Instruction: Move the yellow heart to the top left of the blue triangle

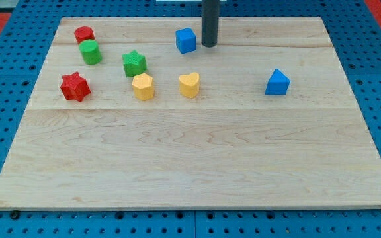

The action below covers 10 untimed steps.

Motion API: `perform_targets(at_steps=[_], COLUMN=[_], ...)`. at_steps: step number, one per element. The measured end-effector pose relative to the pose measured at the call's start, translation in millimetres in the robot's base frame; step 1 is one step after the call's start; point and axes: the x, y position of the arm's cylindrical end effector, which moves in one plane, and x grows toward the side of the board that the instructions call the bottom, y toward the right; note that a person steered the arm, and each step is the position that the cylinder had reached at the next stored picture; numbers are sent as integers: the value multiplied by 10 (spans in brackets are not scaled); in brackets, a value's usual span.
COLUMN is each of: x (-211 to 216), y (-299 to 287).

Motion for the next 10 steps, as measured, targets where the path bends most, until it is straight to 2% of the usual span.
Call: perform_targets(at_steps=[2, 3, 5, 6, 7, 8, 9, 10], x=[990, 1295, 2053, 2085, 1811, 1343, 1060, 850], y=[-577, -926, -1095, -825, -781, -770, -445, 160])
